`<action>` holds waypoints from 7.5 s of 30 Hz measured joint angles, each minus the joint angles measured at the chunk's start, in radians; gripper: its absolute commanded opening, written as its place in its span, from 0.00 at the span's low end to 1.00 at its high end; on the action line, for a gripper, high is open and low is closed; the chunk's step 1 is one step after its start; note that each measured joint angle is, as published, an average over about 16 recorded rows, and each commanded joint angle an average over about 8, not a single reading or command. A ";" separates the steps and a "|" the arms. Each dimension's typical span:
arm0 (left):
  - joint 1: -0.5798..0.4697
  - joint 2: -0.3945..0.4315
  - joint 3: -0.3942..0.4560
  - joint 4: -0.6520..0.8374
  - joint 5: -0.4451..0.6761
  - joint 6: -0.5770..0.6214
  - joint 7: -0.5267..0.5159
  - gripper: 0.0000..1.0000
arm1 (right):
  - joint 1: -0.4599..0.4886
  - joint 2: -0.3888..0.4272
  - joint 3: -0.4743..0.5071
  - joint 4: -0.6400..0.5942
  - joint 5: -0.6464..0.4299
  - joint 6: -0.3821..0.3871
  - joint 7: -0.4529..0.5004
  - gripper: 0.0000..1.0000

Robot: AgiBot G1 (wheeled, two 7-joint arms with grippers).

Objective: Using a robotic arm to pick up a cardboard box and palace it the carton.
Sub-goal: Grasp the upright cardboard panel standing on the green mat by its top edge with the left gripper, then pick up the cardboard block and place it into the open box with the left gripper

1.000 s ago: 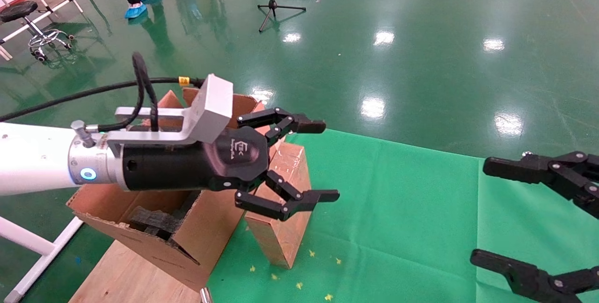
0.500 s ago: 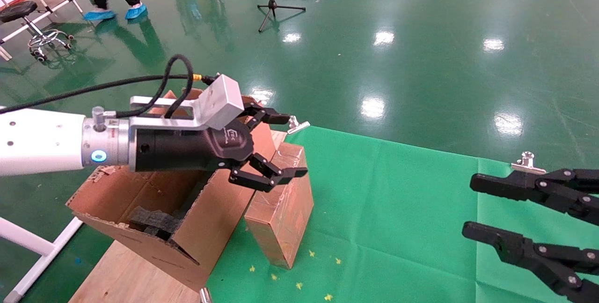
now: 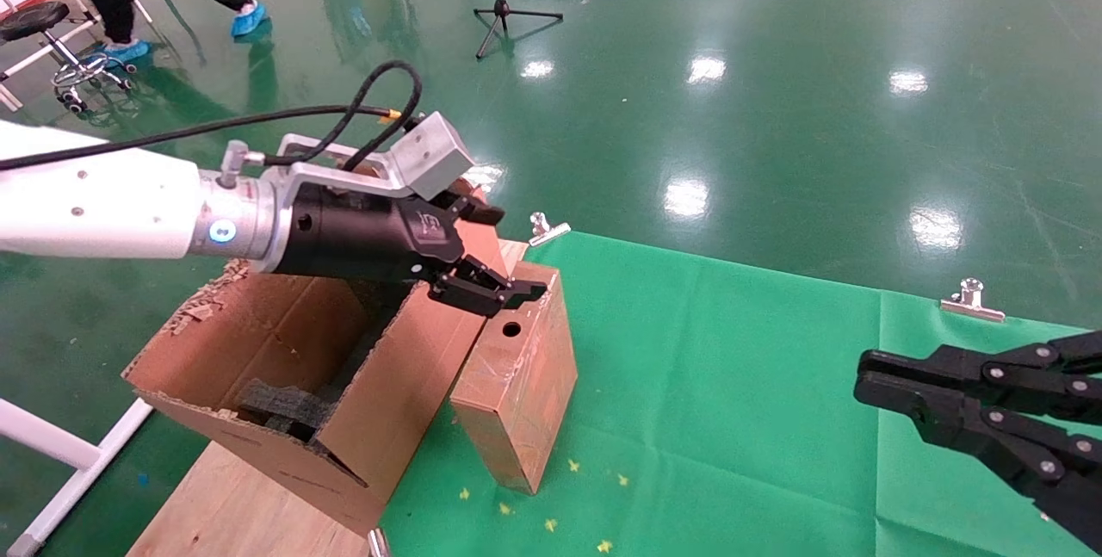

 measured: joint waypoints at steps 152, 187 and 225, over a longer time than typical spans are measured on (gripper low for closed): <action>-0.446 0.193 0.280 1.367 0.441 -0.375 0.304 0.00 | 0.001 0.001 -0.004 -0.001 0.003 0.001 -0.002 1.00; -0.188 0.245 0.235 1.371 0.377 -0.601 0.223 0.00 | 0.001 0.002 -0.005 -0.001 0.003 0.002 -0.002 1.00; -0.113 0.239 0.192 1.346 0.316 -0.641 0.226 1.00 | 0.001 0.002 -0.005 -0.001 0.004 0.002 -0.003 1.00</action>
